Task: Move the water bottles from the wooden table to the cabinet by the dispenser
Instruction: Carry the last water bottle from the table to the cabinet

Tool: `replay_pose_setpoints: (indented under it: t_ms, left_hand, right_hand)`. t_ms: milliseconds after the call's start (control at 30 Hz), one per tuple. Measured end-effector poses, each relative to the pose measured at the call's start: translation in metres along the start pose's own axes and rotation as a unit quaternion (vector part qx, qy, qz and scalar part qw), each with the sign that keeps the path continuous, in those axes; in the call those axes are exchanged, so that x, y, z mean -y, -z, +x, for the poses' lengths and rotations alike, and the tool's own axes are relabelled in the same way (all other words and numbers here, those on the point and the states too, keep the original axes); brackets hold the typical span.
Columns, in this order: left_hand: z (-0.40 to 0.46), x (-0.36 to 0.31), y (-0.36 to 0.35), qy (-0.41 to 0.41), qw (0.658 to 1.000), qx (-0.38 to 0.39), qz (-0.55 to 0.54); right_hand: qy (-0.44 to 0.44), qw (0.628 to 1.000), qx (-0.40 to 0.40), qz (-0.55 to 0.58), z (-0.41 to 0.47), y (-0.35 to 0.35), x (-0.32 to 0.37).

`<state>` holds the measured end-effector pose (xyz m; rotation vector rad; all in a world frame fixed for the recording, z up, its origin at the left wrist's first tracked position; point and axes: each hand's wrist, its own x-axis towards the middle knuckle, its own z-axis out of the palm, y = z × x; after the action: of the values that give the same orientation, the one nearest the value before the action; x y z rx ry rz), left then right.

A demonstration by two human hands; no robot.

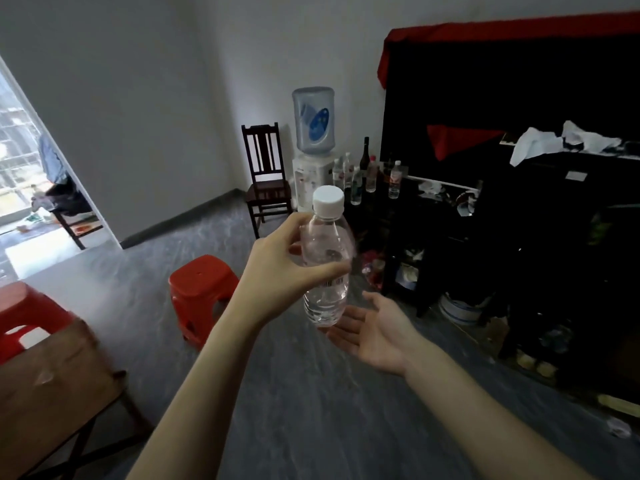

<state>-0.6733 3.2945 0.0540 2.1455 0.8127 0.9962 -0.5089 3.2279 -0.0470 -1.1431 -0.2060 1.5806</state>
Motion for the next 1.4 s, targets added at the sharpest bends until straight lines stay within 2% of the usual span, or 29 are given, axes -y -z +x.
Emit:
replay_pose_setpoints:
  t_ms: [167,467,800,1000,1200,1400]
  left_hand:
    - [0.084,0.037,-0.011,0.003,1.000,-0.012,0.005]
    - [0.205,0.116,-0.008,0.022,1.000,0.002,0.016]
    - [0.346,0.217,0.046,-0.015,0.999,-0.006,0.050]
    - [0.427,0.268,0.062,-0.037,0.999,0.021,0.029]
    - [0.503,0.310,0.039,-0.042,0.997,0.065,0.031]
    - [0.597,0.341,-0.016,-0.067,0.989,0.127,0.048]
  right_hand:
    - [0.005,1.000,-0.008,0.011,0.067,-0.004,0.068]
    - [-0.013,1.000,-0.010,-0.010,0.187,-0.038,0.142]
    - [-0.004,0.999,-0.015,-0.048,0.335,-0.114,0.223]
    - [-0.002,0.999,-0.019,-0.043,0.408,-0.136,0.263]
    - [0.001,0.998,-0.059,-0.010,0.465,-0.128,0.305]
    - [0.021,0.996,-0.075,0.039,0.528,-0.097,0.362]
